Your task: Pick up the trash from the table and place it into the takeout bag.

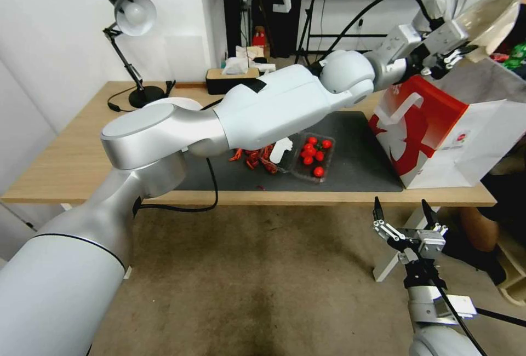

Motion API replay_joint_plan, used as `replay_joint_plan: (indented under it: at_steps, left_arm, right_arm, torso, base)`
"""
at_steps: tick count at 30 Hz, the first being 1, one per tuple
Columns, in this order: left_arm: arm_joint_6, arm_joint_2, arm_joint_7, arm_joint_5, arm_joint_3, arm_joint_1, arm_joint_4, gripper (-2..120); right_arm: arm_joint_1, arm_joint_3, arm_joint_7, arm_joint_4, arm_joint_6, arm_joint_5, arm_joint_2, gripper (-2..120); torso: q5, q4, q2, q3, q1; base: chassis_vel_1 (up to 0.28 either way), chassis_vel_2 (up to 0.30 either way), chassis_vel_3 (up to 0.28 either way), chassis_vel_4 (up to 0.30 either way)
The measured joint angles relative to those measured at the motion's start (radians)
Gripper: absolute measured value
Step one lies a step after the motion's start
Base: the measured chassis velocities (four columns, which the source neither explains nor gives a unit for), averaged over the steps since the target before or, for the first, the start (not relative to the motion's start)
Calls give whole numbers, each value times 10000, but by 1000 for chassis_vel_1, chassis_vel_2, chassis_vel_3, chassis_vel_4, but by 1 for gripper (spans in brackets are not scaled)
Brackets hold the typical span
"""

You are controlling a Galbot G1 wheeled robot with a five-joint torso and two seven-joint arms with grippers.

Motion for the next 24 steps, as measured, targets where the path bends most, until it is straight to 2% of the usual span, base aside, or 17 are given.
replay_joint_plan:
  at_steps: [10, 13, 17, 19, 21, 23, 24]
  left_arm:
    - [32, 33, -75, -291, 265, 160, -244, 0]
    - [27, 41, -68, -332, 299, 204, -242, 13]
    - [15, 43, -73, -356, 301, 217, -243, 21]
    - [-38, 48, -114, -377, 302, 222, -253, 33]
    - [-67, 49, -151, -396, 302, 224, -262, 36]
    - [-126, 51, -289, -433, 190, 281, -326, 48]
    - [-131, 51, -333, -439, 145, 301, -347, 50]
  right_arm:
    - [25, 2, 4, -1, 0, 5, 11, 100]
    - [-35, 33, 4, 6, 0, 10, 21, 100]
    - [-56, 57, 4, 6, 0, 12, 18, 100]
    - [-66, 79, 4, 7, 0, 20, 10, 100]
    - [-66, 79, 4, 7, 0, 21, 10, 100]
    - [-68, 80, 4, 12, 0, 21, 13, 100]
    - [-68, 79, 4, 14, 0, 21, 15, 100]
  torso:
    - [0, 1, 0, -1, 0]
    - [0, 1, 0, -1, 0]
    - [0, 0, 0, -1, 0]
    - [0, 1, 0, -1, 0]
    - [0, 1, 0, -1, 0]
    - [0, 0, 0, -1, 0]
    - [0, 0, 0, -1, 0]
  base:
    - [0, 0, 0, 0]
    - [0, 0, 0, 0]
    - [0, 0, 0, 0]
    - [0, 0, 0, 0]
    - [0, 0, 0, 0]
    - [0, 0, 0, 0]
    - [0, 0, 0, 0]
